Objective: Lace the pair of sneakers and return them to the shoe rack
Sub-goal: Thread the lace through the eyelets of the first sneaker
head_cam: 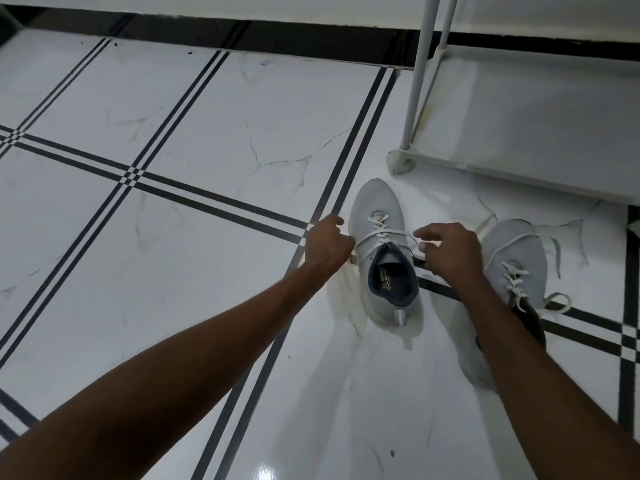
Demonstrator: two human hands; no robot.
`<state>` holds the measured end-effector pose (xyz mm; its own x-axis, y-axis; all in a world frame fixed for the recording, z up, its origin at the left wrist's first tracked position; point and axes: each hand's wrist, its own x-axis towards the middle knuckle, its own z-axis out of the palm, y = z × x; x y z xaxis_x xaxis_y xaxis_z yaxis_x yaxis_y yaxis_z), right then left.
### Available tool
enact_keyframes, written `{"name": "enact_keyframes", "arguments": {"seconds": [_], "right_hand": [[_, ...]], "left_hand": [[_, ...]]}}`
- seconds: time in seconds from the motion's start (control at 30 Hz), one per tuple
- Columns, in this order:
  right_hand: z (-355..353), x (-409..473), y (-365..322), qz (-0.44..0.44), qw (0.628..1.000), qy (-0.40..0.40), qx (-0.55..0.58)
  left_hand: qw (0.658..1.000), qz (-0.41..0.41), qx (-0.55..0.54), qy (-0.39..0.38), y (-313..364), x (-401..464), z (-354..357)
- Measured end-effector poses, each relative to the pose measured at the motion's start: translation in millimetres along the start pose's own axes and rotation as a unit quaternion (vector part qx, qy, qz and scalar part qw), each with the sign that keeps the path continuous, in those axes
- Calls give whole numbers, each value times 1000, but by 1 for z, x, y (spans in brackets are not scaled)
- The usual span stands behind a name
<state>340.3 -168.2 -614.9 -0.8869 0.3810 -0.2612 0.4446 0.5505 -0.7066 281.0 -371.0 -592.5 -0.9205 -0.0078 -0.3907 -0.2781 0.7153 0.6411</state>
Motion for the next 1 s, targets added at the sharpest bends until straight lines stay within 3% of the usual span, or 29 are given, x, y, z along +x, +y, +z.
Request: {"name": "enact_keyframes", "arguments": {"seconds": [0.1,0.33,0.6,0.77,0.9,1.0], "right_hand": [[10,-5,-7,-25,998,-48,44],[10,-1,-4,-15,996,-68,49],[12,-6,-5,-43,998,-43,-25],[8,-4,-10,-57,996,-55,-39],[11,-5,5,-36,998,2,-51],[16,-15,18,-31,997,29,-62]], "left_hand": [[991,111,50,-48,13,-5,4],[995,43,-9,-94,11,-3,17],[983,142,97,-69,5,-4,18],[978,170,108,-52,3,1,19],[941,258,208,-65,-5,2,8],[924,269,256,-90,-15,-2,11]]}}
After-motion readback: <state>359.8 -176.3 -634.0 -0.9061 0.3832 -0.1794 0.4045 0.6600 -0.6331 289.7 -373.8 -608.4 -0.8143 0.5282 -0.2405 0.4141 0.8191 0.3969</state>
